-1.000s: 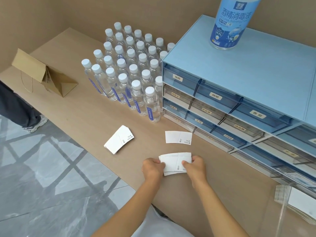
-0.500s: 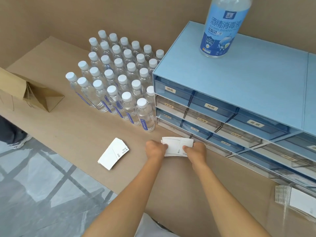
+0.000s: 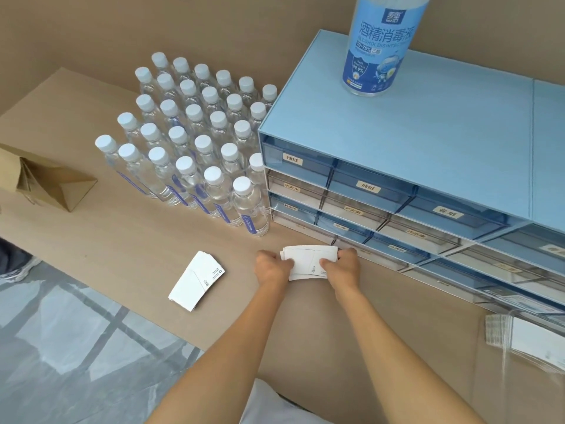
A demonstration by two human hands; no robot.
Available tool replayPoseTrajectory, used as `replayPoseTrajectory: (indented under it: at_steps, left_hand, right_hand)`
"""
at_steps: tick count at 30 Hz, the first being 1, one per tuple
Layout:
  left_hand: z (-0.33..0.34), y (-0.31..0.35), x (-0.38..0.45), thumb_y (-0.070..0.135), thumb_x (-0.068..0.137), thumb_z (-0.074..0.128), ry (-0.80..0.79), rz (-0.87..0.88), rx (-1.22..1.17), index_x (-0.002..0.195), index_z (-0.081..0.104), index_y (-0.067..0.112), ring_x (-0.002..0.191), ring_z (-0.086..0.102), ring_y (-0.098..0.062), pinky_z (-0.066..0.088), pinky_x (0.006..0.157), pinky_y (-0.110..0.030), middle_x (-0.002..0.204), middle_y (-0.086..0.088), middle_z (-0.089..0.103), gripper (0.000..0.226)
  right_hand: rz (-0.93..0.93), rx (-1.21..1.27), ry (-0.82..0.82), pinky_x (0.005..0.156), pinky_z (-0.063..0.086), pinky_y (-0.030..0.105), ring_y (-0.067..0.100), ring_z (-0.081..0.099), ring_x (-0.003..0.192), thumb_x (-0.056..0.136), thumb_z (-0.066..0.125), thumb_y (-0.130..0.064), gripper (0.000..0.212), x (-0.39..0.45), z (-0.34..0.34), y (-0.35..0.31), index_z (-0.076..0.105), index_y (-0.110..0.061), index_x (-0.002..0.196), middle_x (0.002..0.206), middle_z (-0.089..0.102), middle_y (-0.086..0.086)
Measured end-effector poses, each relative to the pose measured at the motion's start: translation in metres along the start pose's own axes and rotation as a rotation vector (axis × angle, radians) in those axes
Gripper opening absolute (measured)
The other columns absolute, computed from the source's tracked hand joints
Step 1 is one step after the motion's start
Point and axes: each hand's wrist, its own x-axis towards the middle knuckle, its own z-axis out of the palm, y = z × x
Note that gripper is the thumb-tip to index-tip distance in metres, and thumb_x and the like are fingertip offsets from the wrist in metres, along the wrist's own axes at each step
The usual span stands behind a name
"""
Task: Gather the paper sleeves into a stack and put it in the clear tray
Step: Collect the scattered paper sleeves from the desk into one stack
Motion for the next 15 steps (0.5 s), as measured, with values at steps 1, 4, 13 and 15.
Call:
replayPoseTrajectory:
  at_steps: [1,4,13,15]
  left_hand:
    - [-0.001,-0.003,-0.001,0.011,0.077,0.077,-0.015,0.017,-0.005,0.117,0.059,0.007,0.103,0.066,-0.031,0.055,0.087,-0.038,0.112,-0.013,0.066,0.045]
    - [-0.005,-0.014,-0.006,0.009,0.076,0.077,-0.119,0.046,-0.017,0.109,0.066,0.005,0.074,0.063,-0.020,0.049,0.068,-0.027,0.089,-0.005,0.067,0.035]
    - [-0.003,-0.060,-0.062,0.002,0.078,0.078,-0.433,0.157,-0.098,0.101,0.063,0.004,0.073,0.072,-0.019,0.056,0.071,-0.029,0.088,-0.011,0.077,0.028]
    - [0.005,-0.070,-0.076,0.000,0.078,0.076,-0.477,0.183,-0.102,0.105,0.064,0.004,0.075,0.073,-0.019,0.056,0.071,-0.029,0.093,-0.014,0.078,0.029]
  right_hand:
    - [0.000,0.034,-0.001,0.071,0.048,0.029,0.026,0.064,0.086,0.078,0.072,-0.003,0.032,-0.003,-0.002,0.003,0.055,-0.001,0.106,0.105,0.067,0.014]
    - [0.014,0.122,-0.055,0.070,0.048,0.027,0.021,0.065,0.081,0.081,0.069,-0.002,0.026,-0.016,-0.013,0.011,0.064,-0.002,0.107,0.098,0.069,0.009]
    - [-0.050,0.394,-0.128,0.070,0.056,0.020,0.012,0.073,0.083,0.083,0.065,0.008,0.029,-0.077,-0.083,0.070,0.063,-0.012,0.104,0.097,0.076,0.003]
    - [-0.078,0.399,-0.089,0.067,0.056,0.017,0.006,0.074,0.079,0.081,0.064,0.009,0.033,-0.090,-0.096,0.089,0.065,-0.019,0.100,0.092,0.078,-0.002]
